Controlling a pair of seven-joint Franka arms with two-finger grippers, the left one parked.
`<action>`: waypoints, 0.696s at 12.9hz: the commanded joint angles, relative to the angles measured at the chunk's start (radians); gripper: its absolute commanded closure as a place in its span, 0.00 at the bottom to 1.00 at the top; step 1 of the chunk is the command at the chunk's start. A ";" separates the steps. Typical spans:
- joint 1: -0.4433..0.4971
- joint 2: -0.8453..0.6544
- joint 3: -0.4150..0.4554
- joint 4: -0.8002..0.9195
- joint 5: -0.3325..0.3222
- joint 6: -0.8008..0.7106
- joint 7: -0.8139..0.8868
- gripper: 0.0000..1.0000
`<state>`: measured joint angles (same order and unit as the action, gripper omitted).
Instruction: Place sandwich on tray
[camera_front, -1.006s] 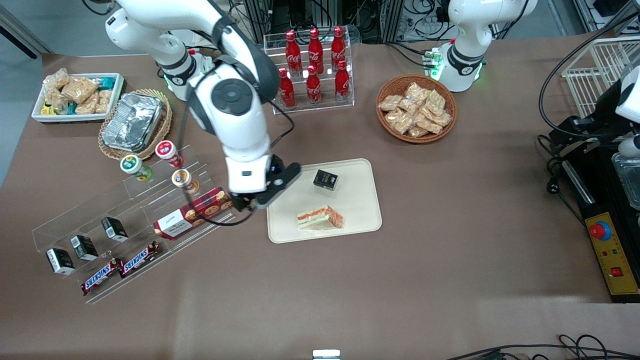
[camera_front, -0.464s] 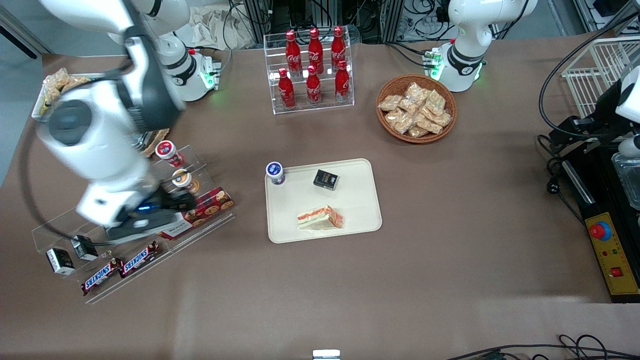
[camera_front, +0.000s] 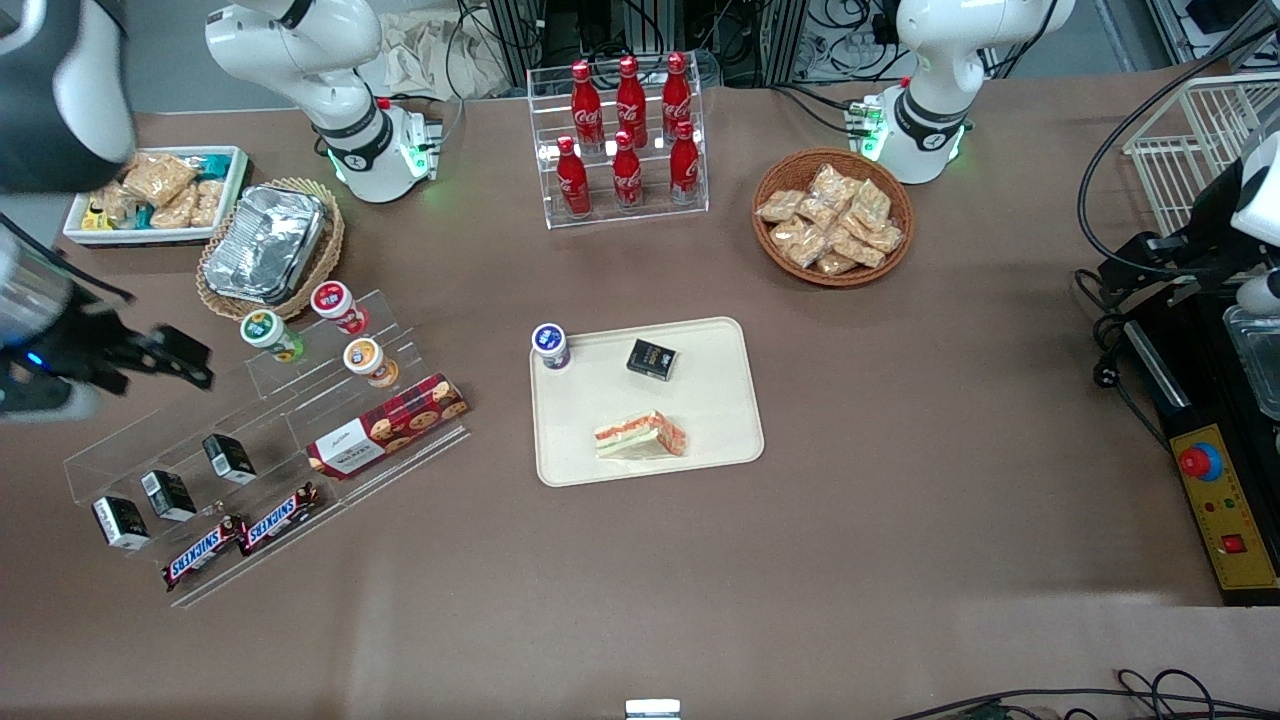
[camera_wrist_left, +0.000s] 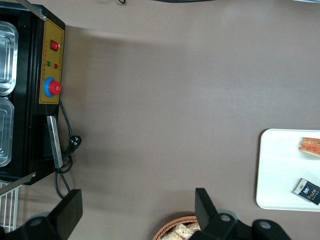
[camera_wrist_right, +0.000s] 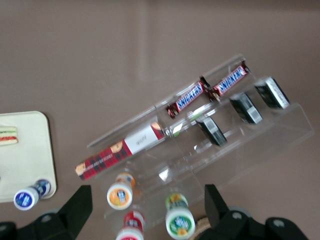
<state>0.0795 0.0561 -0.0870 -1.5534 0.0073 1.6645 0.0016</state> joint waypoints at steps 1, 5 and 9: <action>-0.088 -0.077 0.077 -0.059 0.020 -0.026 0.034 0.00; -0.118 -0.099 0.104 -0.060 0.017 -0.075 0.035 0.00; -0.127 -0.087 0.099 -0.062 0.017 -0.075 0.035 0.00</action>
<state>-0.0277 -0.0148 0.0023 -1.5965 0.0081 1.5934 0.0243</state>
